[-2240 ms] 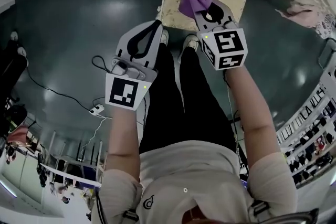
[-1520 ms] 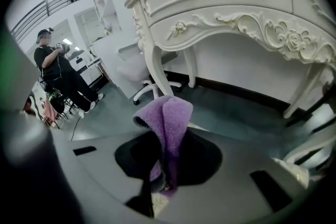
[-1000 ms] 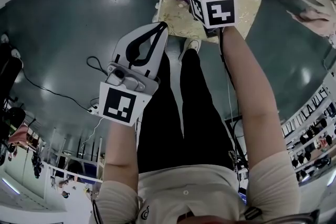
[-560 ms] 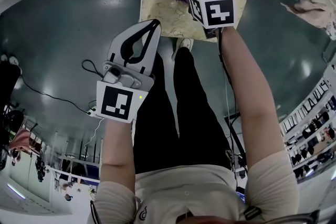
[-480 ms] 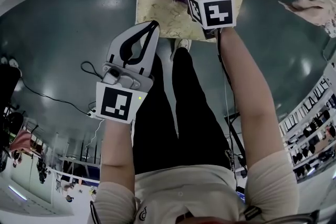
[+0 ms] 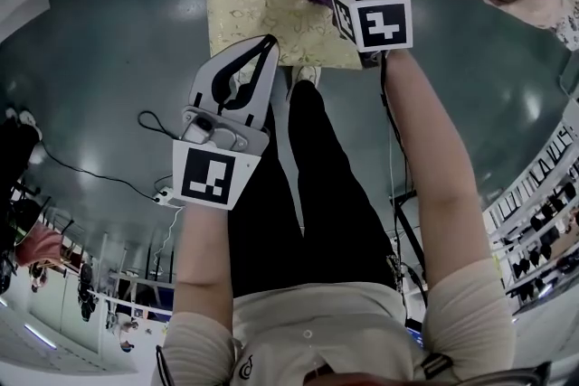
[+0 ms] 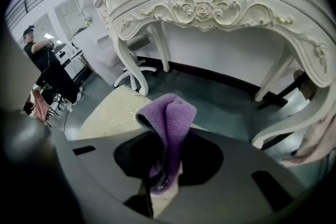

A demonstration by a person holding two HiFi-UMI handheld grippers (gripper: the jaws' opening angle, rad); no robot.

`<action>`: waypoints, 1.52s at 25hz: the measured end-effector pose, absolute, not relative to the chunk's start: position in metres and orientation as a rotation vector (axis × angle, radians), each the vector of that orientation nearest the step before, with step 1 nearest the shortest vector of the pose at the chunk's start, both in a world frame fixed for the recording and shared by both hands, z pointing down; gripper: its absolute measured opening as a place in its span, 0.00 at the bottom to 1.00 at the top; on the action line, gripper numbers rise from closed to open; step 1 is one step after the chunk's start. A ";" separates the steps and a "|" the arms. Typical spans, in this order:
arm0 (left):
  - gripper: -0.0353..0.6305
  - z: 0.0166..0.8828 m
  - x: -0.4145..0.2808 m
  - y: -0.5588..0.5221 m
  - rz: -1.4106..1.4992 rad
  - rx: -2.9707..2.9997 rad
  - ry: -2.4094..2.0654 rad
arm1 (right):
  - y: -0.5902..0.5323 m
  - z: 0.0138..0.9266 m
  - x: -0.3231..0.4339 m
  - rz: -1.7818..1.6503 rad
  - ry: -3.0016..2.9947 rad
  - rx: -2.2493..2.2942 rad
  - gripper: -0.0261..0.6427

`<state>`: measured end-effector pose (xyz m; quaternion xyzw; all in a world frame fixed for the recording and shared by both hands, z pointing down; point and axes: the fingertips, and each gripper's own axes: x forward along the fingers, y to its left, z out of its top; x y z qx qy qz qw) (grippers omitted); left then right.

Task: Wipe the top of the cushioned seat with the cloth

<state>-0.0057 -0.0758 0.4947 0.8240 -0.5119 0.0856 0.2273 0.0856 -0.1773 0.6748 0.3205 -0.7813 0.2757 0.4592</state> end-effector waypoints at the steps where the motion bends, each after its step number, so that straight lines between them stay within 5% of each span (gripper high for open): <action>1: 0.07 0.495 -0.001 -0.075 0.243 2.271 -1.404 | -0.178 0.675 0.094 0.675 -1.916 0.794 0.17; 24: 0.07 0.487 0.051 -0.067 0.300 2.309 -1.327 | -0.182 0.666 0.216 0.638 -1.728 0.935 0.16; 38: 0.07 0.476 -0.038 -0.017 0.324 2.330 -1.324 | -0.101 0.626 0.049 0.668 -1.925 0.780 0.16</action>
